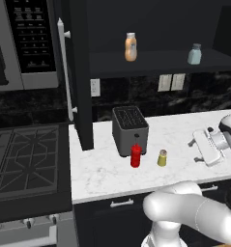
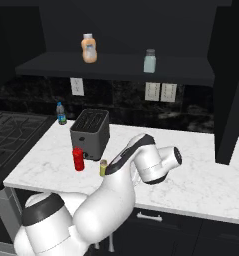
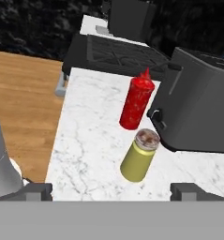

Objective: Put the shaker and condiment bottle from the counter next to their counterparts in the cabinet.

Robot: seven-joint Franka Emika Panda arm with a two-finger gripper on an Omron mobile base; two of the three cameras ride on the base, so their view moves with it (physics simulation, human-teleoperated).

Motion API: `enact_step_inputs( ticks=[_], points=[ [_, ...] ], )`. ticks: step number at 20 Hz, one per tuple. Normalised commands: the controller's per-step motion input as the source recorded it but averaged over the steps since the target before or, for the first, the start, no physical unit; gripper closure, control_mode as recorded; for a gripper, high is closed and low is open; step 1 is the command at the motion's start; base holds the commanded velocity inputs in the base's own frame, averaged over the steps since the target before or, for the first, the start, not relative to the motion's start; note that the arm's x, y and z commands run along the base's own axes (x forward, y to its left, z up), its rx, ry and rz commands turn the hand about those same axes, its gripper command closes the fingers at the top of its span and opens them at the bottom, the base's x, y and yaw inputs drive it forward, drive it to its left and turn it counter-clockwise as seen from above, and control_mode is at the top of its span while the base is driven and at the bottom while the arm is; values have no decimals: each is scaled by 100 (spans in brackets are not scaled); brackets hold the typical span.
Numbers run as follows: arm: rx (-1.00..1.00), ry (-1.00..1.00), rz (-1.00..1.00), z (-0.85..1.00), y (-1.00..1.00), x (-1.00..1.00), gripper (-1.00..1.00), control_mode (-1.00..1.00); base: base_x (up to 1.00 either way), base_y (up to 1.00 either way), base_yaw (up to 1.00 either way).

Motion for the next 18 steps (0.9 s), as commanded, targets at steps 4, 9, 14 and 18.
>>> enact_step_inputs(
  ticks=[4,9,14,18],
  points=[
    [0,-12,3,-37,16,14,-100,-100,0,0,0],
    [0,-7,1,-25,16,16,-100,-100,0,0,0],
    [0,2,2,-2,23,22,-100,-100,0,0,0],
    [-4,6,2,-3,17,18,-100,-100,0,0,0]
  ],
)
